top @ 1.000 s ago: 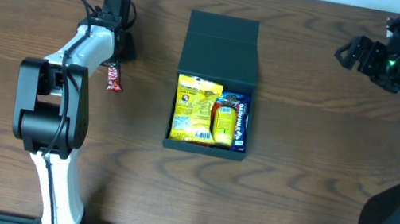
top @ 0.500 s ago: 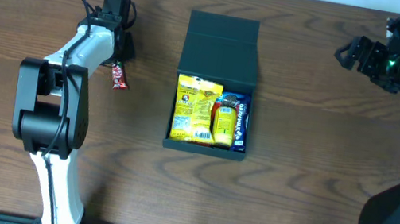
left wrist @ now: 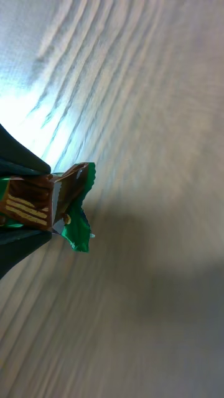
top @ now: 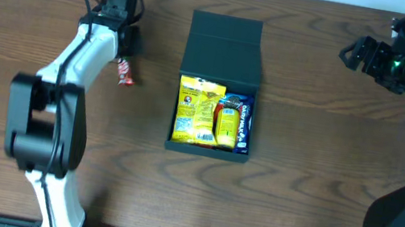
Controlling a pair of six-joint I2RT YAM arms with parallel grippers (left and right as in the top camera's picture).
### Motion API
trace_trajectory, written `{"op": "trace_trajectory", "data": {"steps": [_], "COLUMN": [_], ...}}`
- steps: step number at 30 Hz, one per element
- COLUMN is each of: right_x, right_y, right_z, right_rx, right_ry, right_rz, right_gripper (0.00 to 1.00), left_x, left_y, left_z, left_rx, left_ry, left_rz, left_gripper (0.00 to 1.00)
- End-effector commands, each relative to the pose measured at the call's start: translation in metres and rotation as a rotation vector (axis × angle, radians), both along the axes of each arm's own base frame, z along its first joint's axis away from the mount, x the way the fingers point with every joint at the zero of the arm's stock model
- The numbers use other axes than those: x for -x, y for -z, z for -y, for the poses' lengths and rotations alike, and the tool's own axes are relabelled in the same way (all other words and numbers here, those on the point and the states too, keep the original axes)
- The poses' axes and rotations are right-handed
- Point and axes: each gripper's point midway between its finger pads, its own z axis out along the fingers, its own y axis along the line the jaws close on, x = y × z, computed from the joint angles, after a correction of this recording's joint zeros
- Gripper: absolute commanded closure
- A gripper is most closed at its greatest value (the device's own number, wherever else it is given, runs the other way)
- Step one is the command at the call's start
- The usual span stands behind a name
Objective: Pack container
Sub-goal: 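Carry the KitKat bar over the box and drop it inside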
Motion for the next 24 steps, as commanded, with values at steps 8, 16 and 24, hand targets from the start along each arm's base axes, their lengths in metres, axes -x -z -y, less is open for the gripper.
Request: {"op": "trace_trajectory", "data": {"steps": [8, 16, 24], "right_x": [0.000, 0.002, 0.004], "right_y": [-0.002, -0.002, -0.001], "right_z": [0.012, 0.026, 0.026], "right_rx": [-0.005, -0.021, -0.023], "right_ry": [0.022, 0.074, 0.077], "right_rz": [0.013, 0.001, -0.006], "right_gripper": [0.01, 0.01, 0.01], "left_x": [0.046, 0.108, 0.127], "left_y": [-0.089, -0.035, -0.029], "left_z": [0.178, 0.277, 0.292], "left_rx": [0.104, 0.205, 0.317], "left_ry": [0.314, 0.469, 0.353], "left_rz": [0.176, 0.000, -0.074], "left_gripper": [0.94, 0.94, 0.95]}}
